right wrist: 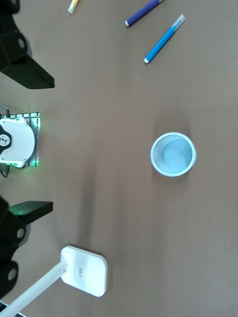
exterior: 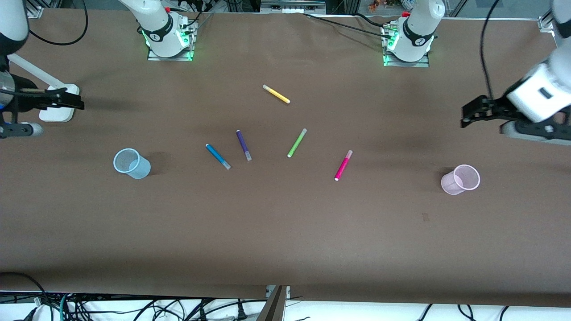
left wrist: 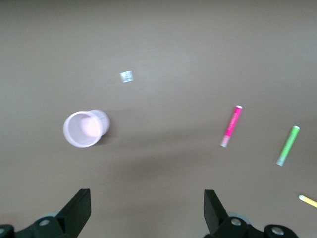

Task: Place pink and blue markers in matching cups
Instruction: 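Reach both grippers down to the pink and blue markers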

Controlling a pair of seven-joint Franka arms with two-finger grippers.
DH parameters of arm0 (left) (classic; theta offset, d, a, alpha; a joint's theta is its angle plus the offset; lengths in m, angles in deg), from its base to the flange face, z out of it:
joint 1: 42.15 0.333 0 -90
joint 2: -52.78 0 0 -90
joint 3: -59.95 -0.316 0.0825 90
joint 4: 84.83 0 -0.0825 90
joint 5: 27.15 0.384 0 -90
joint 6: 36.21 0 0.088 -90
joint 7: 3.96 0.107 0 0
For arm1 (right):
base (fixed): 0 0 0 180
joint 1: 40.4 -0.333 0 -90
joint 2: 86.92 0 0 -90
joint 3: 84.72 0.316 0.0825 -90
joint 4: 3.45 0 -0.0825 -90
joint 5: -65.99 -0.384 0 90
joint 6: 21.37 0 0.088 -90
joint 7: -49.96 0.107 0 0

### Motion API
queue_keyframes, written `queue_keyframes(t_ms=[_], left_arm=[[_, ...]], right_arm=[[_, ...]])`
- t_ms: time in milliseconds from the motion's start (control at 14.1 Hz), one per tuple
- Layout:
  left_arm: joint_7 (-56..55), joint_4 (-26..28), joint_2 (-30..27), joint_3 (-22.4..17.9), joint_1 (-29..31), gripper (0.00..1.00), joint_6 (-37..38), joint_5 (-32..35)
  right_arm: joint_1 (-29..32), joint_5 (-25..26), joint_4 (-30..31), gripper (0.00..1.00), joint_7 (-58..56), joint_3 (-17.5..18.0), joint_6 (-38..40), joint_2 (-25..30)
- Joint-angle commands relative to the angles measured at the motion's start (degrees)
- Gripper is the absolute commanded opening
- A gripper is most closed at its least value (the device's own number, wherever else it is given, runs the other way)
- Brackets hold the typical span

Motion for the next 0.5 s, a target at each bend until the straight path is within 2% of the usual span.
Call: queue_keyframes(t_ms=[0, 142, 213, 284, 426], left_arm=[[-0.2, 0.9, 2.6, 3.2, -1.3, 1.0, -2.6, -1.5], [-0.3, 1.0, 5.8, 6.2, -1.5, 1.0, -6.3, -1.5], [-0.2, 1.0, 7.9, 7.4, -2.1, 1.0, -7.6, -1.4], [-0.2, 1.1, 9.6, 8.0, -2.5, 1.0, -9.1, -1.4], [-0.2, 1.1, 13.2, 8.5, -4.7, 1.0, -10.9, -1.1]], right_arm=[[-3.4, -1.0, -0.5, 1.0, -0.5, 0.1, -2.9, -1.0], [-5.3, -1.3, -0.4, 1.0, -0.5, 0.1, -4.5, -2.5], [-6.3, -2.9, -0.4, 1.0, -0.5, 0.1, -5.7, -3.5], [-6.9, -4.8, -0.2, 1.0, -0.5, 0.1, -7.2, -4.5], [-8.4, -5.2, -0.2, 1.0, -0.5, 0.1, -10.1, -6.6]])
